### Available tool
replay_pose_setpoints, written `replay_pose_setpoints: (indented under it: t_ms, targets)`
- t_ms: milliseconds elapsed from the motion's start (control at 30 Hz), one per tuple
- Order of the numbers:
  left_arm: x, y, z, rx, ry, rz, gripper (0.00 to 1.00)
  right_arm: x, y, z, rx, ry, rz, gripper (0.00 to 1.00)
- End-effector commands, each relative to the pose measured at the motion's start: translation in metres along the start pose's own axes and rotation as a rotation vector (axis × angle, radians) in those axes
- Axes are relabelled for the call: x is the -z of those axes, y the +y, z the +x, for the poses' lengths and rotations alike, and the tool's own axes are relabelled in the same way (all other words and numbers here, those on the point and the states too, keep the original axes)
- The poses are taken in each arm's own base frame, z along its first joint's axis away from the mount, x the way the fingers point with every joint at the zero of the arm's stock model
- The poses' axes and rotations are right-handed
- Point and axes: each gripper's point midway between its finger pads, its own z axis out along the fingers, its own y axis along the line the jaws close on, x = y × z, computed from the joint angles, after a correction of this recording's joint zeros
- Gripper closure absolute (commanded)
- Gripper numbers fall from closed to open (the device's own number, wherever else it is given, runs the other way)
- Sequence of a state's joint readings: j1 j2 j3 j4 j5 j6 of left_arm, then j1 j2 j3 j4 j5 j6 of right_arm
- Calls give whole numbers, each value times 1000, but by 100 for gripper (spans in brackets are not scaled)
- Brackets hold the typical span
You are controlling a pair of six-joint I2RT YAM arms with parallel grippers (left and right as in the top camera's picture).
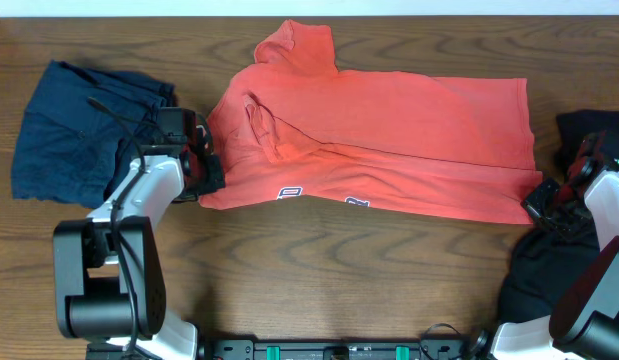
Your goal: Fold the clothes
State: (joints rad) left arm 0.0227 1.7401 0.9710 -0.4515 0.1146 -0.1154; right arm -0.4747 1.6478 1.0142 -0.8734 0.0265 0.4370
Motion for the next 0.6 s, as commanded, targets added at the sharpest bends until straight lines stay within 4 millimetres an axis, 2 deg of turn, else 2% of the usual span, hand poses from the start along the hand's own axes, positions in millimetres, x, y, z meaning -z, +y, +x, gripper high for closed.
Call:
replay_pose_setpoints:
  t_ms: [0,133,300,367,433,567]
  targets:
    - [1,7,-9,-9,-22,-10,94,5,-17,-10,-23,-59,81,99]
    - [17,17,-37,30,-95,-4,94,7,-34,-19,-43,-103,163,99]
    - [34,10,-64,37,-158,59,94,7,-35,-22,-51,-110,158,99]
    - [36,-7,-59,29,-129,157,94,7,-32,-21,-48,-105,150,99]
    - [37,-26,-45,16,-70,259,87,7,-33,-20,-47,-102,151,99]
    - [32,-39,-11,-54,44,279,72,6,-30,-20,-48,-99,133,99]
